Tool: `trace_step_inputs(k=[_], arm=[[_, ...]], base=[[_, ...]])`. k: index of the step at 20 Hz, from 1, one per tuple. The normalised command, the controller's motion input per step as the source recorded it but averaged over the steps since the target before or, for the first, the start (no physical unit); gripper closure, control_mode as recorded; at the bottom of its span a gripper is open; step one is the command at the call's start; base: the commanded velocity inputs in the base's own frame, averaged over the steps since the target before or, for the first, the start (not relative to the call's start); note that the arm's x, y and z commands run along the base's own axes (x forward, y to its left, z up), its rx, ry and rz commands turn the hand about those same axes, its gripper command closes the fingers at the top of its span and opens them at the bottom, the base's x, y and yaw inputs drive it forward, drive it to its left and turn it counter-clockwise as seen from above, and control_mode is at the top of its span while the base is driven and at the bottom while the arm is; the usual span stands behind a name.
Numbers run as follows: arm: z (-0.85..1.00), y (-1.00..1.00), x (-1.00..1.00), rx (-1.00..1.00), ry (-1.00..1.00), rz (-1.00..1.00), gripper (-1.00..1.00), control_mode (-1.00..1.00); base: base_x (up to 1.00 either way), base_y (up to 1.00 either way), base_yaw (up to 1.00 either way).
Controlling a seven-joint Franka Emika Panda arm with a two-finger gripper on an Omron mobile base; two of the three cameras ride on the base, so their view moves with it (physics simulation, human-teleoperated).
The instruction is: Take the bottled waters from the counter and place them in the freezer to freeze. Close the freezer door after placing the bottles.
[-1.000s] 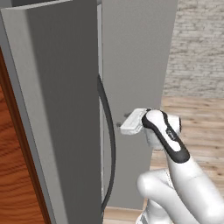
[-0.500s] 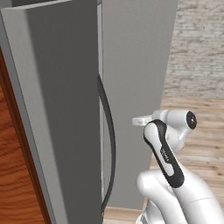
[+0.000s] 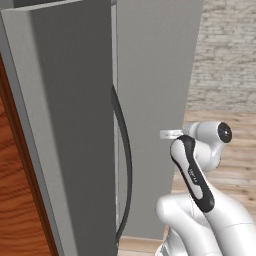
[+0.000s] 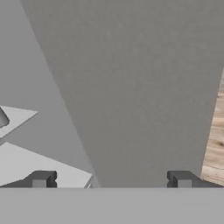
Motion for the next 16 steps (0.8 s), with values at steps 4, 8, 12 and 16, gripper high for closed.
trace_step_inputs(k=[4,8,12,16], arm=[[0.0,-0.04,0.01,0.0,0.03,-0.01,-1.0,-1.0],[0.0,-0.03,0.01,0.02,0.07,0.0,-1.0,-1.0],[0.04,-0.03,-0.05,0.0,0.22,-0.01,-1.0,-1.0],[0.25,-0.07,-0.19,-0.05,0.35,-0.1,-1.0,-1.0]], base=[[0.0,0.0,0.0],[0.0,0.0,0.0],[0.0,0.0,0.0],[0.0,0.0,0.0]])
